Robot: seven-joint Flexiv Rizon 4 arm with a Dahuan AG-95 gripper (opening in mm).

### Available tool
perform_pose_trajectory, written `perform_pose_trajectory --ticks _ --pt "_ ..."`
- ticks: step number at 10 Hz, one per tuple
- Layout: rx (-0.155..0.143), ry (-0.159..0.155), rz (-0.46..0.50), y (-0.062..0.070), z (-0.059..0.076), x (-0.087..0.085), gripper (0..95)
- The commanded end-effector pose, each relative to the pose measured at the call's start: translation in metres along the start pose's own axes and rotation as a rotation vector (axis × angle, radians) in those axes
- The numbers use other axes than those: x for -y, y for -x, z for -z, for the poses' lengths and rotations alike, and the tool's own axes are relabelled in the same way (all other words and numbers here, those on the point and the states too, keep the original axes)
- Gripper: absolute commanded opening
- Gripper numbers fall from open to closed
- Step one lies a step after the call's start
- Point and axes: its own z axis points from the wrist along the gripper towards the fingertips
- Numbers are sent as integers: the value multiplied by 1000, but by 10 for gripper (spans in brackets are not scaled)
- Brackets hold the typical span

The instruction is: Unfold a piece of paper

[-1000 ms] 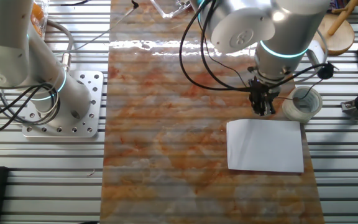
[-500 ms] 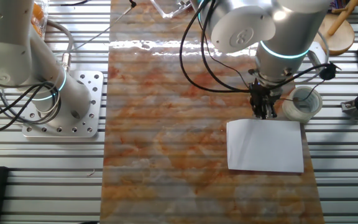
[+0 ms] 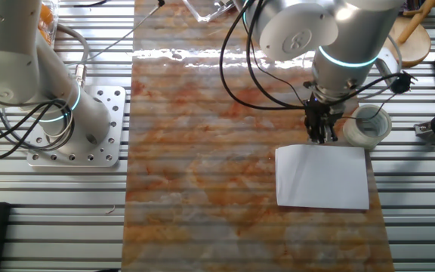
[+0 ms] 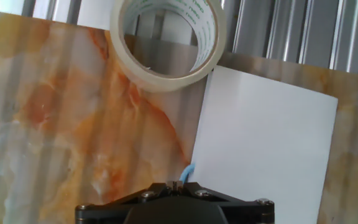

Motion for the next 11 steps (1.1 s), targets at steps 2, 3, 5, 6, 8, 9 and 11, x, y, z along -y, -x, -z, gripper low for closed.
perform_pose_trajectory --ticks 2,3,5,6,8,9,11 --pt "-6 5 -1 0 -1 -2 0" --pt "-6 5 -3 0 -3 -4 0" --pt "-11 0 -13 -1 -8 -12 0" --pt "-11 -7 -11 -1 -9 -13 0" --pt "-11 -14 -6 -1 -9 -13 0" --pt "-9 -15 -6 -1 -9 -13 0" --pt "-9 4 -13 -1 -9 -13 0"
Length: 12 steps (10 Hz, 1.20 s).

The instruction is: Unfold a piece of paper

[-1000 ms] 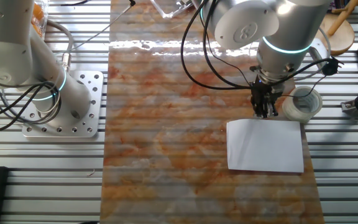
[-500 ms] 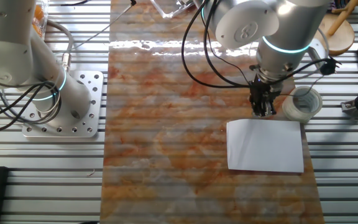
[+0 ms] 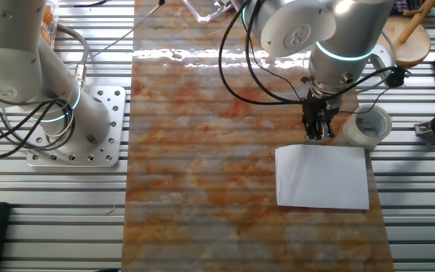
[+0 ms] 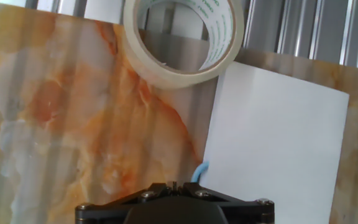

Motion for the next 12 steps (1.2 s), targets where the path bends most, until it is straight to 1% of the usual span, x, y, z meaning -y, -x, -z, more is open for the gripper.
perform_pose_trajectory --ticks 1,2,3,4,5,7,8,9,10,11,12 --pt "-26 14 -18 0 0 0 0" --pt "-67 15 -48 0 0 0 0" --pt "-79 19 -55 0 0 0 0" --pt "-83 20 -50 0 0 0 0" --pt "-80 18 -50 0 -1 0 0" --pt "-63 14 -51 0 -12 2 0" --pt "-74 27 -59 0 -9 3 0" --pt "-81 29 -58 0 -2 3 0" --pt "-84 -2 -37 -1 7 4 0" --pt "-68 -1 -32 -2 4 7 0" --pt "-65 1 -32 -2 2 8 0"
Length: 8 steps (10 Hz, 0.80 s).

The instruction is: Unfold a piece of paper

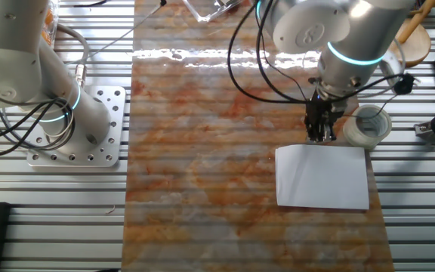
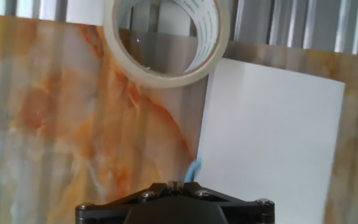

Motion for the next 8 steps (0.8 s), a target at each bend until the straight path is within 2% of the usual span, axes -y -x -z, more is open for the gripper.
perform_pose_trajectory --ticks 1,8 --pt "14 -12 6 5 -10 2 0" --pt "39 -15 11 3 -9 8 0"
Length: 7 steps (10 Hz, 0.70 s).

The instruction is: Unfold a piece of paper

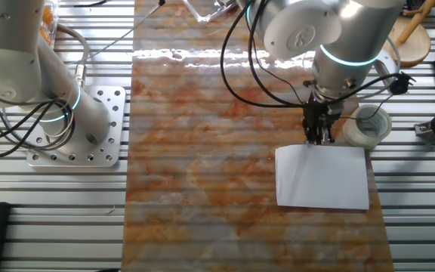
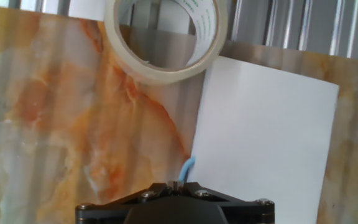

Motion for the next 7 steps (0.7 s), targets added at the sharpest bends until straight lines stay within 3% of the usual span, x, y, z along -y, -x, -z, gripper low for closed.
perform_pose_trajectory --ticks 1,7 --pt "8 -1 0 0 1 3 0" --pt "13 -18 50 -6 9 20 0"
